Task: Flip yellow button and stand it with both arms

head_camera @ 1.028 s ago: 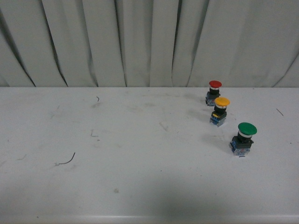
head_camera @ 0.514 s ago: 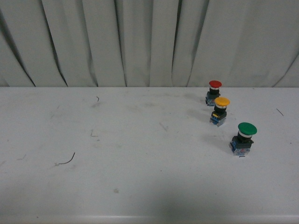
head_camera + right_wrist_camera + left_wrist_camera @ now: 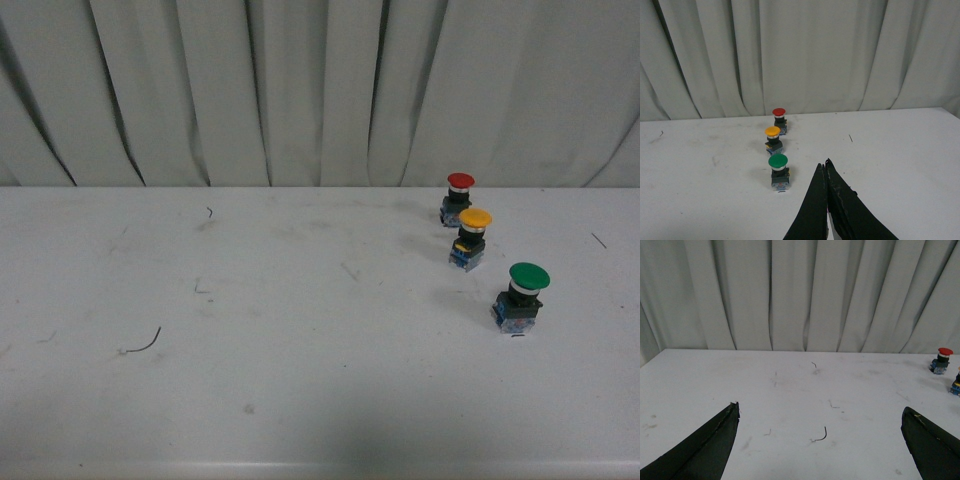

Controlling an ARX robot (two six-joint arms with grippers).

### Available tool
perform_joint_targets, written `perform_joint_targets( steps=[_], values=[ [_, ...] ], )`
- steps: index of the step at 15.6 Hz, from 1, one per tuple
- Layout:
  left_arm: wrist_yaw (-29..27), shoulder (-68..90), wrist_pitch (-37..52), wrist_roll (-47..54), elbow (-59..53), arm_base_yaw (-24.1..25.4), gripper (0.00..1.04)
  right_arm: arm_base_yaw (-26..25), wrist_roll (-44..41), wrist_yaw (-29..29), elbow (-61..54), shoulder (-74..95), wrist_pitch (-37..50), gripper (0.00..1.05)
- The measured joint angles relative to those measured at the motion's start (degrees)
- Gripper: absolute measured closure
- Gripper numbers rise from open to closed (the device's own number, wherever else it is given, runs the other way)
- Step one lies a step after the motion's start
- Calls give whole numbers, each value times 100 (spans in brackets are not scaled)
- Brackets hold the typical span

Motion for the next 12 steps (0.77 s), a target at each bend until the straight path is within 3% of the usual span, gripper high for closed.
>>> perform_joint_targets(
  steps=[1,3,7,8,12],
  values=[
    [0,0,0,0,0,0,7,0,0,0,0,-98,-87,103],
    [-7,0,0,0,0,0,7,0,-2,-13,2,-946,-1147,103],
    [0,0,-2,0,0,0,7,0,0,-13,2,-1069,-1126,103],
    [0,0,0,0,0,0,7,0,-4,-15,2,-1069,-1119,98],
    [0,0,0,0,0,0,7,0,-4,-13,2,-1069,-1119,45]
  ],
)
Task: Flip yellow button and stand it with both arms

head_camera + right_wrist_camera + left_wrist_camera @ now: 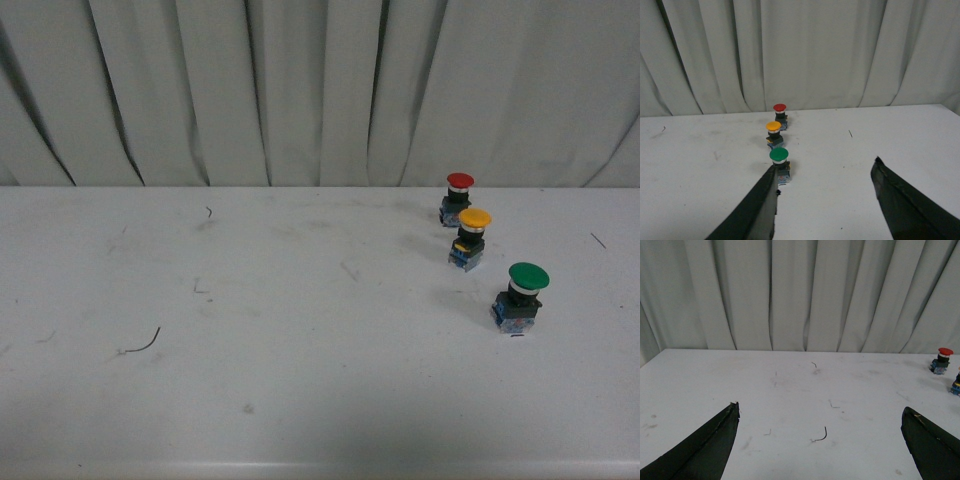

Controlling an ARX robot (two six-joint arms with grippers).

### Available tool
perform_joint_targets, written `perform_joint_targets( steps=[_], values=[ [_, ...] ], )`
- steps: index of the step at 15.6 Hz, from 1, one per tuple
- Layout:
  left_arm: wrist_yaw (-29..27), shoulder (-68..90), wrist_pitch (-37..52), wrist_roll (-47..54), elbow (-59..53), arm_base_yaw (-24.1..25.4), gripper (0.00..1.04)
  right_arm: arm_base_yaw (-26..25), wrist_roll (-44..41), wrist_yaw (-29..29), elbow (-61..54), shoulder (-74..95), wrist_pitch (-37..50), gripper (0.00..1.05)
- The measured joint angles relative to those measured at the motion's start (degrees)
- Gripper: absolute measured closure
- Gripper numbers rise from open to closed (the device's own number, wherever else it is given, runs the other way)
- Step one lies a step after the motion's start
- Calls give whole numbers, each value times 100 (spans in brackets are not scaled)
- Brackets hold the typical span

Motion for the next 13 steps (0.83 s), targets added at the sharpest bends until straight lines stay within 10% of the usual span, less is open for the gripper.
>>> perform_joint_targets(
  steps=[6,13],
  values=[
    [0,0,0,0,0,0,7,0,2,0,0,0,0,5],
    [0,0,0,0,0,0,7,0,2,0,0,0,0,6]
  ],
)
